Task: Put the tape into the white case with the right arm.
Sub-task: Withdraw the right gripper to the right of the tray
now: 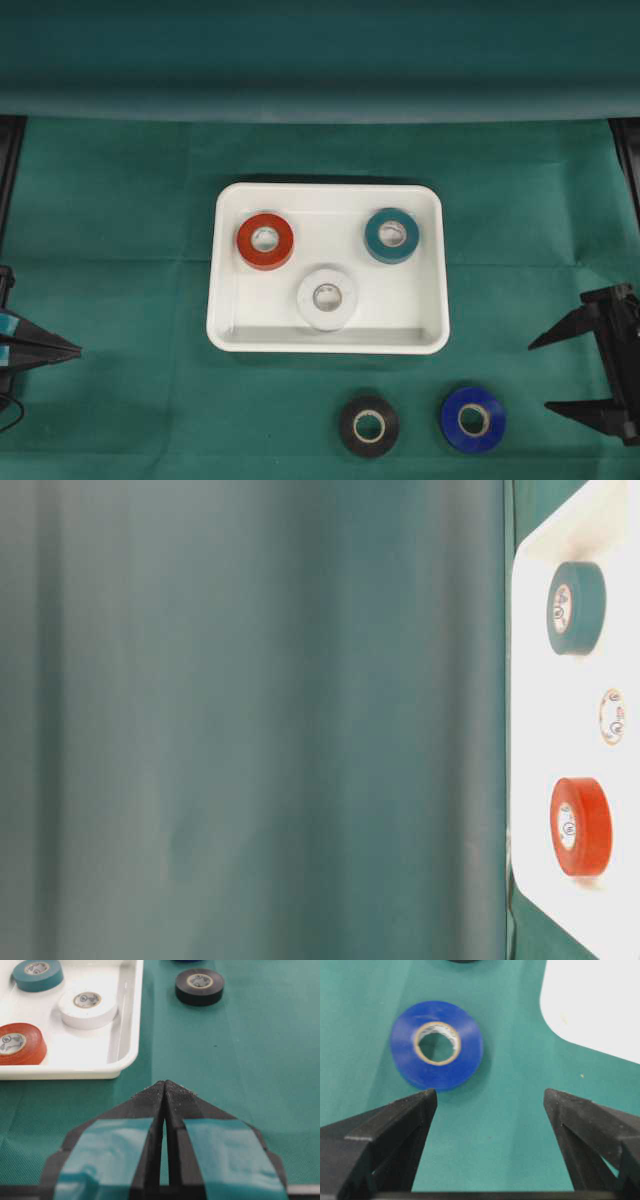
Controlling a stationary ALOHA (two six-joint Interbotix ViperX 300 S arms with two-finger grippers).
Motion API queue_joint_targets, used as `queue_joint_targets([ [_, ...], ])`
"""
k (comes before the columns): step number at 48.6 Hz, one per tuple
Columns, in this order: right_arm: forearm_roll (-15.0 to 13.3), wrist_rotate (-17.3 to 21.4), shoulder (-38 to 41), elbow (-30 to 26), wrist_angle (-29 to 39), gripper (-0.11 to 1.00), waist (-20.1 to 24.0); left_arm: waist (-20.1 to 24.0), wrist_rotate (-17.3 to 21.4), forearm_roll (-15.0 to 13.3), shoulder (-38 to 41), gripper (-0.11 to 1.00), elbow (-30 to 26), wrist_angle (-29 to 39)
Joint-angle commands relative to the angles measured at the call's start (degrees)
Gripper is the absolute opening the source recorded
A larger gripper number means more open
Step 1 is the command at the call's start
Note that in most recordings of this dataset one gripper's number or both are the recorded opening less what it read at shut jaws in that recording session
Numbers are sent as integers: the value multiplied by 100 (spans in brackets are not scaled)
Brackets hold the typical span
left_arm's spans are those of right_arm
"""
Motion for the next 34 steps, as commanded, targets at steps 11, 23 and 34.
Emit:
queue_joint_targets([
  [11,9,9,105,-105,-9,72,53,9,9,-9,44,0,-70,-62],
  [23,18,0,132,-114,-35,72,53,0,9,-9,44,0,-70,-62],
  [34,18,0,589,-483,-79,72,62,9,9,0,44,0,-70,-62],
])
